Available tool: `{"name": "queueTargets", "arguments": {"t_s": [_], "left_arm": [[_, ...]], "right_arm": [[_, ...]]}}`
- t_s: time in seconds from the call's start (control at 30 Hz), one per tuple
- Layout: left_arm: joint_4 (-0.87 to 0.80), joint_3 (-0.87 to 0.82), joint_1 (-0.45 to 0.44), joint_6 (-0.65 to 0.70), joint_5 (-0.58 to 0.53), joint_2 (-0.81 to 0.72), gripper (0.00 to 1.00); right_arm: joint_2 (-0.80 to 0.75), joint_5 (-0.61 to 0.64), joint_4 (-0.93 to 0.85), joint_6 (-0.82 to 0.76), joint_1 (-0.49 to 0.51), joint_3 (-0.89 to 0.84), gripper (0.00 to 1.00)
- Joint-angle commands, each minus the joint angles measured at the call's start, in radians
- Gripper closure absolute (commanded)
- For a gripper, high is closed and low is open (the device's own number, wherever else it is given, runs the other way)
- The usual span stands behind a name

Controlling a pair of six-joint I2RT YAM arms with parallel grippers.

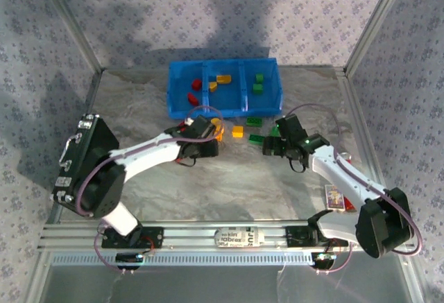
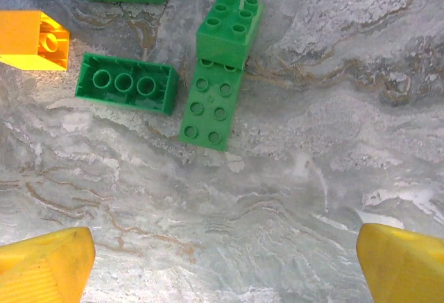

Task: Sort the legos into containers by color
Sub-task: Pick up the lego from the center of the table.

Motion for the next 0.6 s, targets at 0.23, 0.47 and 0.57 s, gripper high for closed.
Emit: {"name": "queueTargets", "arguments": {"t_s": [0.23, 0.47, 0.57], "left_arm": [[-0.086, 0.218, 0.051, 0.024, -0.015, 0.256, 0.20], [-0.119, 0.280, 0.054, 0.044, -0.006, 0.344, 0.43], [-0.134, 0.285, 0.049, 0.045, -0.004, 0.337, 0.66]], "right_arm": [[-0.065, -0.032, 0.048, 0.034, 0.000, -0.040, 0.01], [-0.092, -0.043, 0.059, 0.035, -0.024, -0.067, 0.01], [-0.102, -0.052, 0.055, 0.031, -0.040, -0.064, 0.01]]}}
